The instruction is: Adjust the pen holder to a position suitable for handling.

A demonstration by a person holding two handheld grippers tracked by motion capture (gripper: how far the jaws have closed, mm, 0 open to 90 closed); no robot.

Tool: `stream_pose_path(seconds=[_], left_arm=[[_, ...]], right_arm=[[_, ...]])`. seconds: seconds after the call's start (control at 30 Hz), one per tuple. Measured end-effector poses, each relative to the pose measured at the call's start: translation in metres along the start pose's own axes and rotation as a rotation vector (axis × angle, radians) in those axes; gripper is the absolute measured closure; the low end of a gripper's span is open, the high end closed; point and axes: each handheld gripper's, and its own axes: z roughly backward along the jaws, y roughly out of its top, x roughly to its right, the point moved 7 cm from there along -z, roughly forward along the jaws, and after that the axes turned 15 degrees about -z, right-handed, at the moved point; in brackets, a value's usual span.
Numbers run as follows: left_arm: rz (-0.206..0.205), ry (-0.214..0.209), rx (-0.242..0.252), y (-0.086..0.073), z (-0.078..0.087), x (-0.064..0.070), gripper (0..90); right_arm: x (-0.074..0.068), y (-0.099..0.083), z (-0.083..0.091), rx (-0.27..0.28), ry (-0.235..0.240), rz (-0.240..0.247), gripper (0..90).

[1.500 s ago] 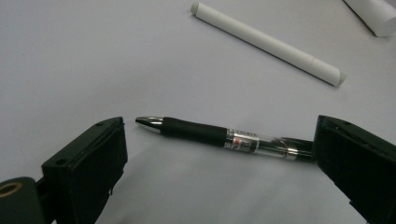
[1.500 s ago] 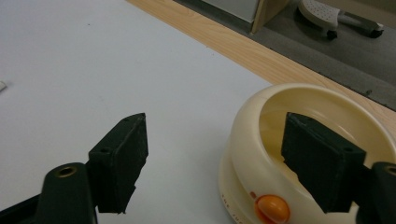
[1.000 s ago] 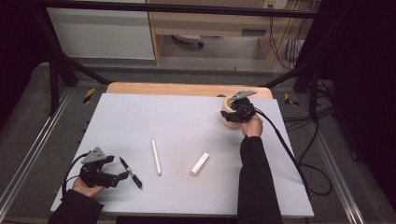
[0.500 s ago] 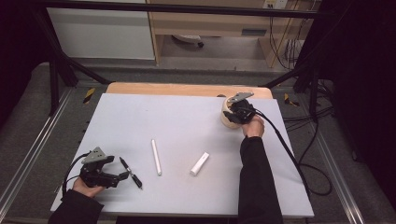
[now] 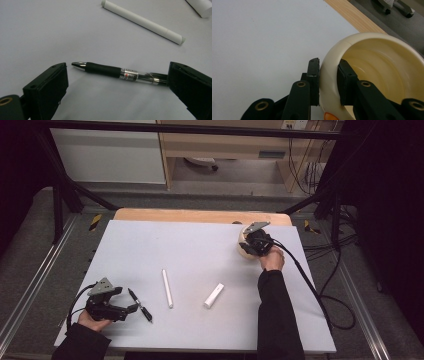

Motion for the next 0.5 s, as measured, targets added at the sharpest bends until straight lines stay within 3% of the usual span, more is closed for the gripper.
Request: stream_pose_path(seconds=[0.27,0.5], left_arm=[[-0.001,0.0,-0.001,0.0,0.0,0.0,3.8],[-0.003,-0.001,0.001,0.001,0.0,0.001,3.8]], right_arm=[[-0.005,0.003,0.014,0.019,0.02,-0.012,75.0],[-0.023,0.01,0.028,0.033,0.062,-0.029,75.4]])
